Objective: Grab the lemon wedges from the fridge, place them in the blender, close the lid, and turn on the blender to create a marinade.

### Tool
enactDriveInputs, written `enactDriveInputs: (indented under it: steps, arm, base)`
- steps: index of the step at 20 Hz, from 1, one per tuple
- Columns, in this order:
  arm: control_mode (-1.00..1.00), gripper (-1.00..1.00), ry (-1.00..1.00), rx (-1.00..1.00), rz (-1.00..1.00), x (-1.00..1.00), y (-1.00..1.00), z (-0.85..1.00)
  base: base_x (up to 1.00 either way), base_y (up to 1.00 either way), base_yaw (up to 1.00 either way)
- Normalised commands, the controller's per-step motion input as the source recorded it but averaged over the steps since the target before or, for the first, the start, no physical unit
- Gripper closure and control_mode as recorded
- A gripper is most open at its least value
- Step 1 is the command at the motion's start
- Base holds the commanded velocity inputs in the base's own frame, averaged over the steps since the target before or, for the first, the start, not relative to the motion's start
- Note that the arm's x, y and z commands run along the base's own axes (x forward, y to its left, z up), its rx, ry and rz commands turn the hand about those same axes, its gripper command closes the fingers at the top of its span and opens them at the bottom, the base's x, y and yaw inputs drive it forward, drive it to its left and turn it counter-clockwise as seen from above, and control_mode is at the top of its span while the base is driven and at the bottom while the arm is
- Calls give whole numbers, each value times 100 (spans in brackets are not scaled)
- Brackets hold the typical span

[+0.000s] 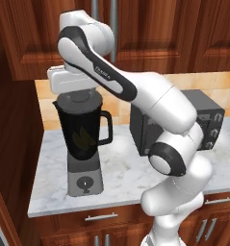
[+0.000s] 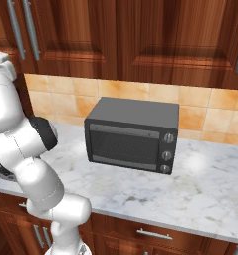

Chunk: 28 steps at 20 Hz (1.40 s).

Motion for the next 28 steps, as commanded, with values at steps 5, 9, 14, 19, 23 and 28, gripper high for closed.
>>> enactDriveInputs:
  steps: [5, 9, 14, 19, 23, 28]
  arm:
    - [-100, 100, -1, 0, 0, -3, -15, -43]
    - [-100, 100, -4, 0, 0, -14, 0, -39]
    - [-100, 100, -12, 0, 0, -46, 0, -45]
    - [-100, -100, -10, 0, 0, -28, 0, -52]
    - [-100, -100, -7, 0, 0, -4, 0, -19]
    - [-100, -100, -11, 1, 0, -14, -2, -1]
  base:
    - [0, 0, 0]
    - [0, 0, 0]
    - [0, 0, 0]
    - [0, 0, 0]
    - [0, 0, 0]
    - [0, 0, 0]
